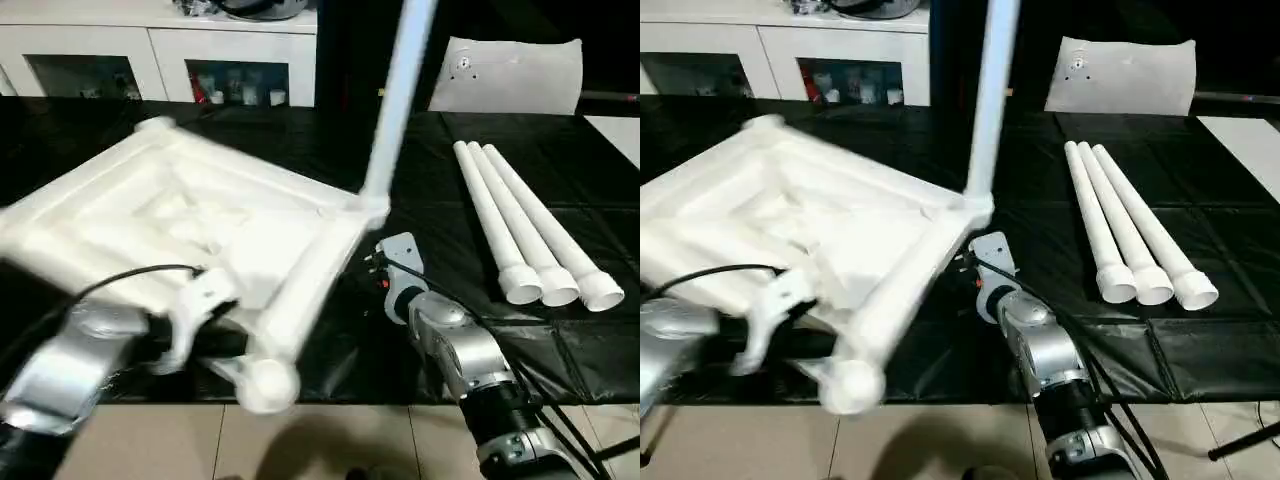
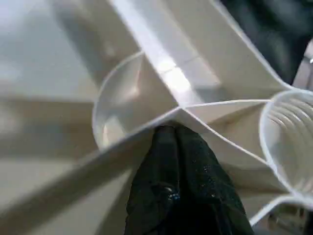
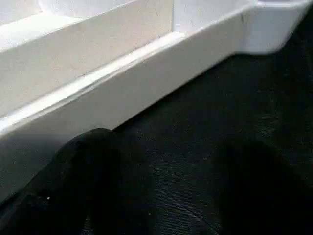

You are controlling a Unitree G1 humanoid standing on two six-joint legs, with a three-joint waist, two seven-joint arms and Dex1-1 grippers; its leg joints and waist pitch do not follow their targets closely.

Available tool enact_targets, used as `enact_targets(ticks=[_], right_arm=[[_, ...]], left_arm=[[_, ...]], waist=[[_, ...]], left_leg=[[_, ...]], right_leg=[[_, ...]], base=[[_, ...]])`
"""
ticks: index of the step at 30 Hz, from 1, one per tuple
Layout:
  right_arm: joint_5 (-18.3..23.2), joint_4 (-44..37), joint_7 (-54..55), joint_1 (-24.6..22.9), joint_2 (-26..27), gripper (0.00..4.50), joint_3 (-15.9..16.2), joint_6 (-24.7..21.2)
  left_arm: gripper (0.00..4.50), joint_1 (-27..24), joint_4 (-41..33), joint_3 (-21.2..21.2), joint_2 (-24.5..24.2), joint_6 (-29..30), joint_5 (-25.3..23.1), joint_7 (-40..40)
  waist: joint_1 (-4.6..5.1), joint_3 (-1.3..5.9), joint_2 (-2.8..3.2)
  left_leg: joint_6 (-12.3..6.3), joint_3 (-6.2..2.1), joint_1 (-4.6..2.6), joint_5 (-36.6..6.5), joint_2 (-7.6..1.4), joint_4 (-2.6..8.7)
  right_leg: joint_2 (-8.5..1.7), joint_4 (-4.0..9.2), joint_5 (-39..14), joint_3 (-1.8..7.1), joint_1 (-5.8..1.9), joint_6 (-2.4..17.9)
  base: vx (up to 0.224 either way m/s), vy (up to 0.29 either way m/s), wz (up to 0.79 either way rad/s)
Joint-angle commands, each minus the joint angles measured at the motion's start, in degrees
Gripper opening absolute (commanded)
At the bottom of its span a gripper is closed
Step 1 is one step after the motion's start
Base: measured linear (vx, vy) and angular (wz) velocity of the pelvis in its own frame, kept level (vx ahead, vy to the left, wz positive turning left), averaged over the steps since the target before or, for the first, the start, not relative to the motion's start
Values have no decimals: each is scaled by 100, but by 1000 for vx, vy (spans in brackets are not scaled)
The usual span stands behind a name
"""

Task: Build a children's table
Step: Rotate table base

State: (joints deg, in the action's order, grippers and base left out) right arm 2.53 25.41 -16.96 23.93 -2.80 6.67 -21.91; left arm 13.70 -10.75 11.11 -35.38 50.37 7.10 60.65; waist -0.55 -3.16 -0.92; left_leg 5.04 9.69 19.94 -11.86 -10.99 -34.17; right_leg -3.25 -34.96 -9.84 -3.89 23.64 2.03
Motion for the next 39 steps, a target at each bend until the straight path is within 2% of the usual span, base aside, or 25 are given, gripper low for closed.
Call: enact_targets(ticks=[1,4,7,10,11,12,13,14,15,17,19,20,21,22,23,24,25,26,28,31,33,35,36,37,39], right_arm=[[43,-24,-97,90,168,450,138,86],[10,-39,-66,76,168,450,104,103],[8,-67,18,69,152,450,48,112],[10,-160,155,48,88,450,-87,125],[20,-188,186,42,79,450,-123,112],[29,-304,297,47,25,450,-246,38],[-5,-427,471,64,-46,450,-377,-53],[-5,-427,471,64,-46,450,-377,-53],[-45,-480,557,81,-87,450,-432,-88],[-97,-618,747,265,-236,450,-624,-362],[-145,-548,912,583,-429,450,-763,-850],[-144,-544,915,592,-434,450,-769,-859],[-112,-469,918,714,-495,450,-838,-967],[-98,-438,906,757,-518,450,-857,-1006],[4,-136,777,1030,-675,450,-943,-1110],[55,82,662,1183,-777,450,-972,-1060],[73,254,616,1294,-851,450,-995,-999],[47,630,697,1512,-961,450,-1057,-884],[-9,1131,786,1803,-1111,450,-1102,-844],[-164,1691,952,2125,-1290,450,-1122,-775],[-188,2181,914,2414,-1433,450,-1202,-791],[-171,2641,884,2662,-1551,450,-1218,-744],[-158,2746,884,2716,-1574,450,-1233,-743],[-141,3049,892,2864,-1623,450,-1250,-690],[-145,3393,905,3017,-1684,450,-1261,-590]], left_arm=[[2,399,190,212,346,-406,76,-139],[2,820,907,357,790,-979,-225,-557],[2,1191,1553,436,1138,-1384,-430,-931],[2,1571,2275,480,1407,-1804,-663,-1345],[2,1625,2380,498,1427,-1873,-717,-1413],[2,1698,2501,451,1493,-1984,-715,-1531],[2,1732,2538,371,1557,-2093,-667,-1609],[2,1732,2538,371,1557,-2093,-667,-1609],[2,1733,2553,297,1606,-2156,-631,-1655],[34,1587,2272,-51,1700,-2168,-332,-1635],[42,1369,1863,-213,1606,-2190,-206,-1654],[42,1363,1851,-216,1603,-2192,-202,-1654],[74,1276,1673,-262,1560,-2172,-133,-1632],[74,1246,1605,-281,1548,-2149,-104,-1619],[85,1098,1222,-375,1434,-2024,-22,-1594],[83,1013,982,-426,1354,-1932,28,-1555],[85,955,801,-463,1299,-1864,67,-1525],[85,895,525,-523,1221,-1724,132,-1477],[128,807,129,-583,1100,-1528,226,-1396],[143,707,-281,-616,976,-1295,357,-1325],[172,579,-718,-559,818,-1028,479,-1257],[178,507,-1022,-536,729,-810,610,-1239],[178,494,-1078,-528,710,-770,635,-1234],[206,466,-1220,-524,666,-636,700,-1235],[216,448,-1358,-543,637,-475,757,-1255]], waist=[[-16,323,60],[-8,321,42],[4,354,37],[-2,377,51],[-6,391,38],[-4,396,56],[-8,399,64],[-11,409,50],[-20,405,66],[-24,403,72],[-6,391,64],[1,384,58],[-3,372,25],[-6,372,40],[-9,386,37],[12,387,14],[-7,382,33],[-9,374,-8],[-24,371,-4],[-36,371,-8],[-58,320,-15],[-65,344,-10],[-68,299,-15],[-66,297,-19],[-67,253,-14]], left_leg=[[-67,-29,30,-891,-126,398],[-52,-32,31,-970,-106,386],[-52,-46,44,-911,-119,376],[-95,-39,57,-747,-105,356],[-113,-51,77,-666,-121,357],[-115,-54,82,-622,-121,354],[-129,-45,59,-583,-124,343],[-149,-45,68,-516,-127,339],[-158,-43,66,-498,-130,341],[-154,-32,52,-496,-128,335],[-131,-33,54,-607,-132,340],[-112,-32,59,-675,-128,342],[-113,-15,42,-757,-121,337],[-104,-25,43,-777,-124,339],[-99,-28,43,-752,-132,333],[-108,-41,73,-728,-139,339],[-128,-21,36,-737,-140,322],[-144,-9,36,-745,-136,316],[-140,-3,39,-671,-128,314],[-143,10,47,-611,-119,299],[-181,12,71,-612,-109,312],[-174,15,63,-602,-114,297],[-183,12,69,-623,-118,313],[-179,21,70,-708,-102,305],[-152,24,68,-827,-98,305]], right_leg=[[-395,444,-1637,317,-346,911],[-370,499,-1883,303,-332,742],[-387,476,-1760,303,-356,731],[-377,461,-1446,308,-368,799],[-394,421,-1246,307,-402,857],[-401,409,-1177,305,-410,879],[-391,413,-1085,305,-392,913],[-388,391,-958,303,-405,966],[-391,390,-922,303,-399,985],[-384,379,-866,302,-397,1061],[-376,391,-992,293,-397,1067],[-377,391,-1114,293,-401,1042],[-368,420,-1292,293,-373,969],[-378,405,-1358,292,-380,957],[-388,391,-1377,288,-380,942],[-395,378,-1361,281,-403,963],[-386,392,-1372,283,-355,977],[-382,383,-1405,285,-345,992],[-376,381,-1387,278,-340,1024],[-361,350,-1227,278,-340,1071],[-354,353,-1203,276,-327,1047],[-355,328,-1150,275,-330,1080],[-353,343,-1157,275,-308,1086],[-339,348,-1247,270,-311,1092],[-338,368,-1400,267,-291,1088]], base=[[0,0,0],[0,0,0],[0,0,0],[0,0,0],[0,0,0],[0,0,0],[0,0,0],[0,0,0],[0,0,0],[0,0,0],[0,0,0],[0,0,0],[0,0,0],[0,0,0],[0,0,0],[0,0,0],[0,0,0],[0,0,0],[0,0,0],[0,0,0],[0,0,0],[0,0,0],[0,0,0],[0,0,0],[0,0,0]])
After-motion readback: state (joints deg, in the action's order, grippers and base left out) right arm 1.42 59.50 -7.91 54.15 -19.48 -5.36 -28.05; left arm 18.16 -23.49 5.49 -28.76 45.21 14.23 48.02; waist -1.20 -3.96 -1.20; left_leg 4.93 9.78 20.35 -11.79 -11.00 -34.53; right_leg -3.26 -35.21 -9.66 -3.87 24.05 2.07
